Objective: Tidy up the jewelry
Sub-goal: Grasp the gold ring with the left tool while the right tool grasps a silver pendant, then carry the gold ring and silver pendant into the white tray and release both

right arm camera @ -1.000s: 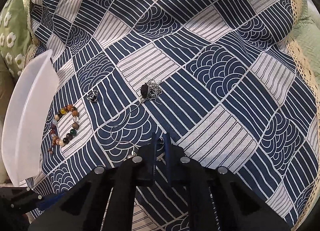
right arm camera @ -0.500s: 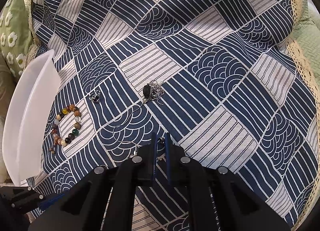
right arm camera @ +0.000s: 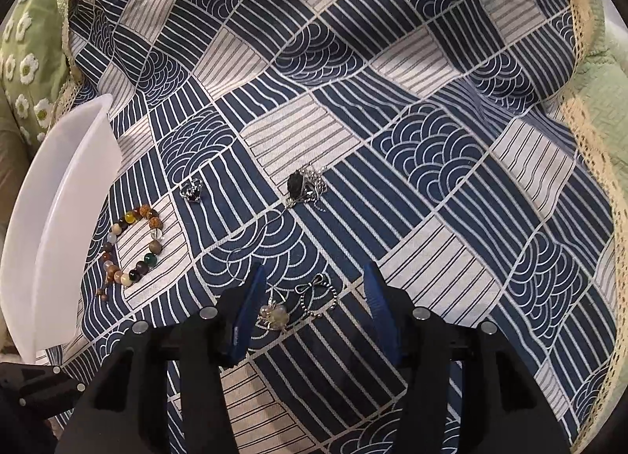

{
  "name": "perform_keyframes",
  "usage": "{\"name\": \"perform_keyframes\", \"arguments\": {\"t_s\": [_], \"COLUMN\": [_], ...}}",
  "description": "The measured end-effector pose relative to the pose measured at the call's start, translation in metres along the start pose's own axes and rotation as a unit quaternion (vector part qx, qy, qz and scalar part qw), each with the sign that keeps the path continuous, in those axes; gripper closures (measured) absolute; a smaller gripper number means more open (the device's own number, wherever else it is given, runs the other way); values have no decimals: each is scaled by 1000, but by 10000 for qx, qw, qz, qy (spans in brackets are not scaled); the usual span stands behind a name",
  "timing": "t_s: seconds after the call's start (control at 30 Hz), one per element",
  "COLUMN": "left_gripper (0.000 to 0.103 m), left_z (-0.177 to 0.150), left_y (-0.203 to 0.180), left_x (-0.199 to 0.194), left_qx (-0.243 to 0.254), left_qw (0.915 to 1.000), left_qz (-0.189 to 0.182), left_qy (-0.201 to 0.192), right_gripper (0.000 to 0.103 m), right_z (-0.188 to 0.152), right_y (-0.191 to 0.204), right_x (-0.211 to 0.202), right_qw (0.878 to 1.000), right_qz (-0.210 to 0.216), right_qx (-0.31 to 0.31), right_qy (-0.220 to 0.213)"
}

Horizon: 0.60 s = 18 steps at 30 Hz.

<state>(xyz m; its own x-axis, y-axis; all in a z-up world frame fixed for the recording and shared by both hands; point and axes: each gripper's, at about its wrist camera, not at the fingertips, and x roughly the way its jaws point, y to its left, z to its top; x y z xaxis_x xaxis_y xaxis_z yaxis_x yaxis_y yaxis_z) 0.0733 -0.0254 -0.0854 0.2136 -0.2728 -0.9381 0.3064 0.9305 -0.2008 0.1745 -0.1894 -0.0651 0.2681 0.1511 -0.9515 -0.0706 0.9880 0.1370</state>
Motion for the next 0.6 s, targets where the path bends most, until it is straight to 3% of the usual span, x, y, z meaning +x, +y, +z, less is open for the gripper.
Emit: {"name": "perform_keyframes", "arguments": {"t_s": [0.3,0.47,0.6], "left_gripper": [96,96,96], "left_z": [0,-1,-1], "left_y": [0,2,2], "left_x": [1,-4,-20], "left_qx": [-7,-15,8], "left_qw": [10000,10000,9996], "left_qz": [-35,-84,-201], "left_qy": [21,-34,-221], "right_gripper": [80,80,81], "right_z": [-4,-2,0], "right_y": [2,-5,-8], "right_x": [13,5,-23], "right_qw": [9992,10000,9990], "right_qz": [-272,-57,266], "right_qx": [-283,-33,107], "right_qy": [47,-10,-357]}}
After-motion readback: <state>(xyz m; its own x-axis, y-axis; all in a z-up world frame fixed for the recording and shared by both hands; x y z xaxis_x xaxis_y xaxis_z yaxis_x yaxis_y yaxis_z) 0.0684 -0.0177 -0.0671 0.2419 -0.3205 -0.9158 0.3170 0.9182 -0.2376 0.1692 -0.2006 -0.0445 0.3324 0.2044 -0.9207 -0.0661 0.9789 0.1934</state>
